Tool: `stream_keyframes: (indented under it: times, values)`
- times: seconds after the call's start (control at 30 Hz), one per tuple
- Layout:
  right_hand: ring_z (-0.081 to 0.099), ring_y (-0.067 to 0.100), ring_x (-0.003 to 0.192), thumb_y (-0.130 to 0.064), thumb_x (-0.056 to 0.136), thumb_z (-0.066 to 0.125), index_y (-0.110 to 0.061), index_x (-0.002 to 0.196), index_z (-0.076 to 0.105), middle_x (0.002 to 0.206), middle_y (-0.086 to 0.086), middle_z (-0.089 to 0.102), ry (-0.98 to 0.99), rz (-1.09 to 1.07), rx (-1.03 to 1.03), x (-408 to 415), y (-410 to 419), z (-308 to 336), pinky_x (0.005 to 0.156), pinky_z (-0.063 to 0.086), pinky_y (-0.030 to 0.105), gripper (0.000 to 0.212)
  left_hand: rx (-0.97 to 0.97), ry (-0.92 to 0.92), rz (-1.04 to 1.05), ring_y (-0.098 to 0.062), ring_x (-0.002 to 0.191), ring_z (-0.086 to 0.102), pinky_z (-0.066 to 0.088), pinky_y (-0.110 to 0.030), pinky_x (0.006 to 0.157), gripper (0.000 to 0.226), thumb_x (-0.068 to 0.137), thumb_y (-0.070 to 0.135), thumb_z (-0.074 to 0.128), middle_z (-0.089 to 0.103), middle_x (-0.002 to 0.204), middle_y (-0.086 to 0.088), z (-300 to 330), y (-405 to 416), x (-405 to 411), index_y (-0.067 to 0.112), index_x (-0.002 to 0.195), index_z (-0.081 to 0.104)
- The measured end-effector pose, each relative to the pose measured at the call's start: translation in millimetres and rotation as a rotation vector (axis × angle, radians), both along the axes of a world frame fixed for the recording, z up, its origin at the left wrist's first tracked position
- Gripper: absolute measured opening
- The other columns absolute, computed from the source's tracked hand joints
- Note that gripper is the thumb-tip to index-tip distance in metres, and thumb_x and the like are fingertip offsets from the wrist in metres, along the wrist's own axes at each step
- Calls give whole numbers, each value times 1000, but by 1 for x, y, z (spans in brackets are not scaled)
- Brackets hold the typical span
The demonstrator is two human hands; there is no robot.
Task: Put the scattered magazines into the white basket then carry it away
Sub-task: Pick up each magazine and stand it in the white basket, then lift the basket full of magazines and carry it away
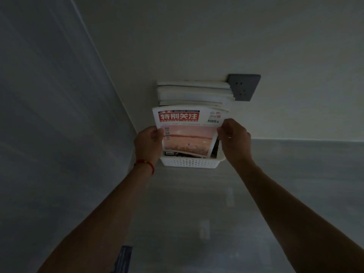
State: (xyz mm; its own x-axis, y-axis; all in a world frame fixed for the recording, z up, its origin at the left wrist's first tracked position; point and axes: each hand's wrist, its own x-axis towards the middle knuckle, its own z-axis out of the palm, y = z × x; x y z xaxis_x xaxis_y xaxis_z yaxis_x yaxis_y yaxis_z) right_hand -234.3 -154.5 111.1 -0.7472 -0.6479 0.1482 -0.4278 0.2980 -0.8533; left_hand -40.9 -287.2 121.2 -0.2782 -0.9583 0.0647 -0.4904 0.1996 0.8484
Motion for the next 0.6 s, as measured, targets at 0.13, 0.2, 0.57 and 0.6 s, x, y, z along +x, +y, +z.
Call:
stream_keyframes:
  times: [0.13, 0.2, 0.57, 0.6]
  values:
    - [59, -13, 64, -14, 93, 55, -29, 83, 61, 79, -21, 63, -50, -8, 34, 0, -9, -12, 45, 40, 0, 19, 25, -51, -30, -18, 78, 69, 43, -6, 54, 30, 100, 25, 55, 75, 91, -12, -16, -5, -3, 2, 92, 72]
    - [65, -8, 71, -17, 93, 56, -29, 91, 65, 86, -16, 70, -96, -43, 57, 0, -15, -20, 49, 45, 4, 15, 26, -86, -38, -17, 80, 68, 37, -4, 53, 28, 99, 26, 55, 75, 95, -11, -23, -8, -5, 4, 97, 72]
    - [50, 22, 120, -27, 80, 81, -16, 133, 42, 136, 10, 46, -118, -54, 237, -11, -22, -49, 103, 49, 42, 67, 14, -165, -124, -18, 108, 61, 54, -32, 94, 46, 80, 19, 77, 63, 123, -7, -51, -37, -11, 12, 122, 60]
    - [45, 28, 128, -29, 78, 82, -14, 138, 38, 141, 13, 41, -135, -58, 295, -15, -24, -50, 107, 46, 45, 76, 63, -177, -142, -14, 110, 56, 47, -29, 98, 57, 78, 19, 78, 56, 126, 0, -53, -42, -11, 16, 130, 55]
